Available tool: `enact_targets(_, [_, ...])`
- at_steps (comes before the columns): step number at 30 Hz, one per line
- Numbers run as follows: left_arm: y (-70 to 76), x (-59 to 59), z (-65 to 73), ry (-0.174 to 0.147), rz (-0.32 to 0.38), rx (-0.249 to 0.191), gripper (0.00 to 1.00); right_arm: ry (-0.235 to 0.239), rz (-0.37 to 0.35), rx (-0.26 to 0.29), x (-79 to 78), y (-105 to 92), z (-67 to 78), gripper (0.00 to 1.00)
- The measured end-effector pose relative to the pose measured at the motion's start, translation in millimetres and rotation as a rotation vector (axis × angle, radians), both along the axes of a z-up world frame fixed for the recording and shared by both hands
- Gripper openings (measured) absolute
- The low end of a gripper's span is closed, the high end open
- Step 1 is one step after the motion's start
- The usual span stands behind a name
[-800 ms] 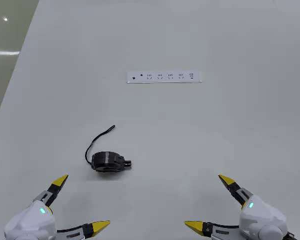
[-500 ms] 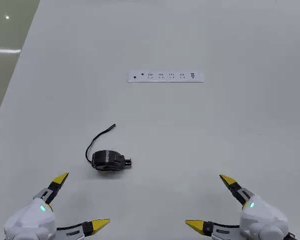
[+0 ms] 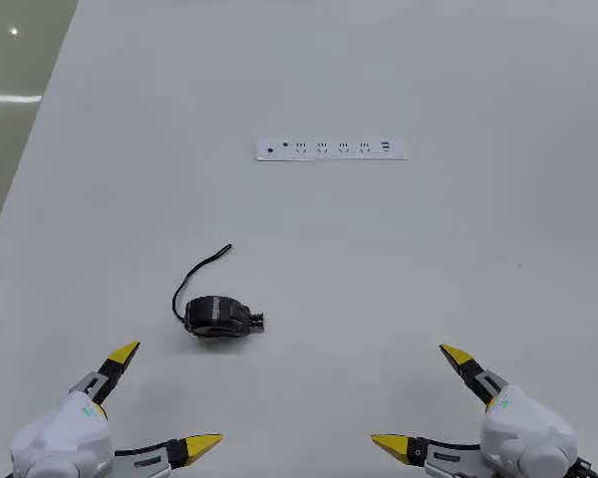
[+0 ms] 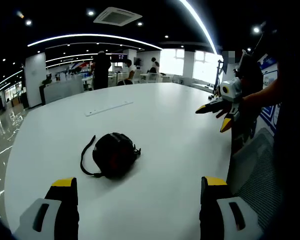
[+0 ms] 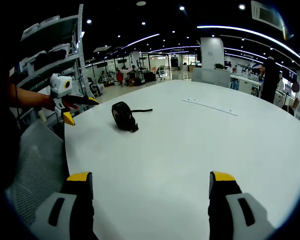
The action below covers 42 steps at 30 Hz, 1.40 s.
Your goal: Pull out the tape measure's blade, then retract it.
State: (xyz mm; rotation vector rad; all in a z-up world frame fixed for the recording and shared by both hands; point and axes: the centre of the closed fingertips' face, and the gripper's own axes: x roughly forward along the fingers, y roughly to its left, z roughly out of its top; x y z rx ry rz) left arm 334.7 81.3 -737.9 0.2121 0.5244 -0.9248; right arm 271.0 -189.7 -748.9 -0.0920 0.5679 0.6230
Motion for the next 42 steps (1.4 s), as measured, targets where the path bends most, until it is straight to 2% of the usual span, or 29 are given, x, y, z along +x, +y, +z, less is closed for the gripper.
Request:
enact_targets(19, [-0.3,6.7,2.8,0.002,-0.039,0.025,0.96,0.02,0.065,-0.022,1.3,-1.3,-0.8,0.98])
enact_targets(25, [0.8,14.9,2.8,-0.004,-0.08,0.059,0.91,0.02,0.117,-0.035,5.5,0.7,0.5,0.95])
enact_targets(33, [0.8,19.1,2.9,-0.003,-0.103,0.073,0.83,0.019,0.139,-0.039,9.2,0.6,1.4,0.9])
enact_targets(34, [-1.1,28.0,2.5,-0.01,-0.15,0.106,0.83,0.011,0.174,-0.052,17.9,-1.1,4.1,0.89])
enact_targets(42, [-2.2,36.5,-2.3,-0.008,-0.217,0.156,0.77,0.005,0.232,-0.061,30.2,-0.9,6.3,0.83])
